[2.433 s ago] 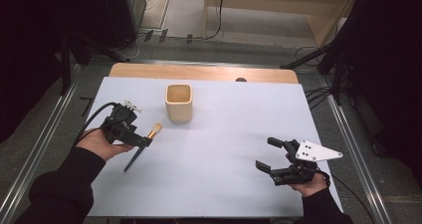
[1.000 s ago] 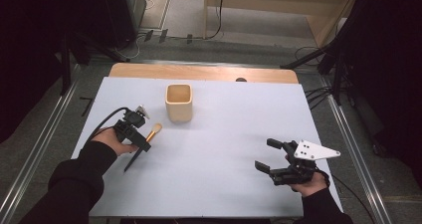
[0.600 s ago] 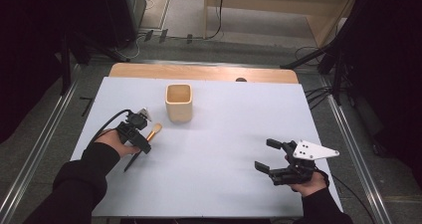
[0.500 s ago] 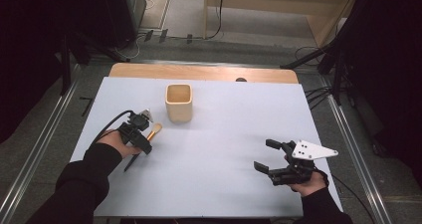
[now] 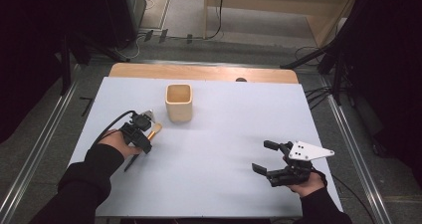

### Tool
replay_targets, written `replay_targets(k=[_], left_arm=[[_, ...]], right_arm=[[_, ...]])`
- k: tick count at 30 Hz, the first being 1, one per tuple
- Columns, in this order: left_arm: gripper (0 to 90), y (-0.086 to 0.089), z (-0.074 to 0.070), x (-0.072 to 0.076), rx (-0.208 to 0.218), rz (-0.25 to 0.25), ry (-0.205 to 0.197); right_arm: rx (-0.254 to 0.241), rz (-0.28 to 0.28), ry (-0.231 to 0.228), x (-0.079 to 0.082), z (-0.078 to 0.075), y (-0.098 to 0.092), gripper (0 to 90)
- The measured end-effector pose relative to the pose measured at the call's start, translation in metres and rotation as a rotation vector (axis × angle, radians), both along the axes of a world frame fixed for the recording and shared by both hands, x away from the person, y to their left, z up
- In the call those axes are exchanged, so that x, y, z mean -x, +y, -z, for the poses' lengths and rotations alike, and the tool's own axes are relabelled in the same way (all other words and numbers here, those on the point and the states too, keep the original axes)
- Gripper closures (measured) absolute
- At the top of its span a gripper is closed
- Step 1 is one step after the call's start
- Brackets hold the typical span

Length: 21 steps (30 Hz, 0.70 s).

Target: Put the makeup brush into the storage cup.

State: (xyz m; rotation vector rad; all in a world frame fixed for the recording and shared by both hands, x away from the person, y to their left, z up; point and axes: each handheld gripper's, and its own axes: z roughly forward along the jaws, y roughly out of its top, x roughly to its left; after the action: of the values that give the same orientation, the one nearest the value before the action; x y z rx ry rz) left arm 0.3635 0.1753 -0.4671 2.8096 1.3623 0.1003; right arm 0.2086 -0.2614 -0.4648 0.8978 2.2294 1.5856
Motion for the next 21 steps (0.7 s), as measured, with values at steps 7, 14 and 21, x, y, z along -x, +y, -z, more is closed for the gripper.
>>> replay_targets(k=[7, 14, 21], left_arm=[[68.8, -0.0025, -0.0005, -0.0001, -0.005, 0.015, 0.011], [78.4, -0.0023, -0.0006, -0.0043, -0.01, -0.045, 0.033], [79.7, -0.002, -0.0009, -0.0065, -0.008, -0.066, 0.047]], right_arm=[[0.001, -0.008, 0.003, -0.0002, 0.0006, 0.001, 14.6], [0.01, -0.018, 0.007, -0.0001, 0.001, 0.0026, 14.6], [0.011, -0.013, 0.01, 0.0, 0.0011, 0.0022, 14.6]])
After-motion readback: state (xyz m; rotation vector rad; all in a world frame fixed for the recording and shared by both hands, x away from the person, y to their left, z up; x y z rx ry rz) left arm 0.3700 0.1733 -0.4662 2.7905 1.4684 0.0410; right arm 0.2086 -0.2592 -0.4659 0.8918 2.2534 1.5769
